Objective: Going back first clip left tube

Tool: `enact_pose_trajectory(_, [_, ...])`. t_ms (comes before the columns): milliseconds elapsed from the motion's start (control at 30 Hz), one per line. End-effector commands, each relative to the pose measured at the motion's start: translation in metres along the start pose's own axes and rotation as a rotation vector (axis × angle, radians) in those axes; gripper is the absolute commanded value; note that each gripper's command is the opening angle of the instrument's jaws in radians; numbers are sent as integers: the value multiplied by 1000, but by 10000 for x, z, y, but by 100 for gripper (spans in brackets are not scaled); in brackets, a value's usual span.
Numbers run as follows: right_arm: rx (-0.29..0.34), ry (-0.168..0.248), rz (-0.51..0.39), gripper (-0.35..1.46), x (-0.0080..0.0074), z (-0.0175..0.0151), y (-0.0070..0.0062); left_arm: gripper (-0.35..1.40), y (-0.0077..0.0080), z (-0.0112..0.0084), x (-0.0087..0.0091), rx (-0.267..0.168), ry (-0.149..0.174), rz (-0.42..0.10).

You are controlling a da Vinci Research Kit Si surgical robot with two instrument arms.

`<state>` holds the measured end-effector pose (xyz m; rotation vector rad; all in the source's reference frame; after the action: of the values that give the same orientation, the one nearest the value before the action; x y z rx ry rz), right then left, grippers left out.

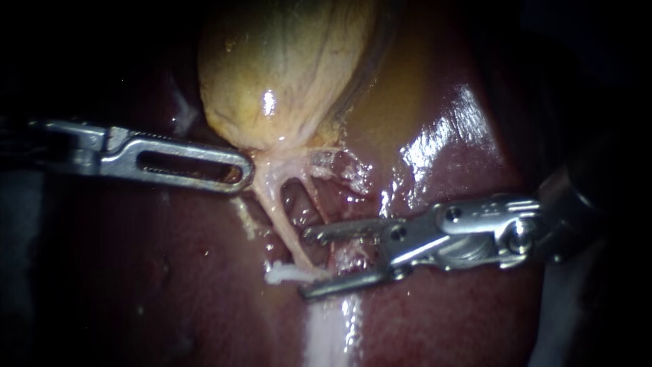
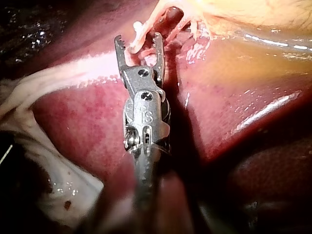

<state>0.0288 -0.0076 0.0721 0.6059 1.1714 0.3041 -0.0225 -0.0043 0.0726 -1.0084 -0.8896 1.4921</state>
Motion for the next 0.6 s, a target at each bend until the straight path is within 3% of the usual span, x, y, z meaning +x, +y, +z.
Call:
enact_pose_trajectory(33, [2, 0, -7, 50, 3, -6, 0, -35, 0, 0, 0, 0, 0, 0])
enact_pose_trajectory(300, [-21, 5, -50, 49, 26, -54, 3, -35, 0, 0, 0, 0, 0, 0])
enact_pose_trajectory(600, [-26, 7, -59, 49, 32, -80, 5, -35, 0, 1, 0, 0, 0, 0])
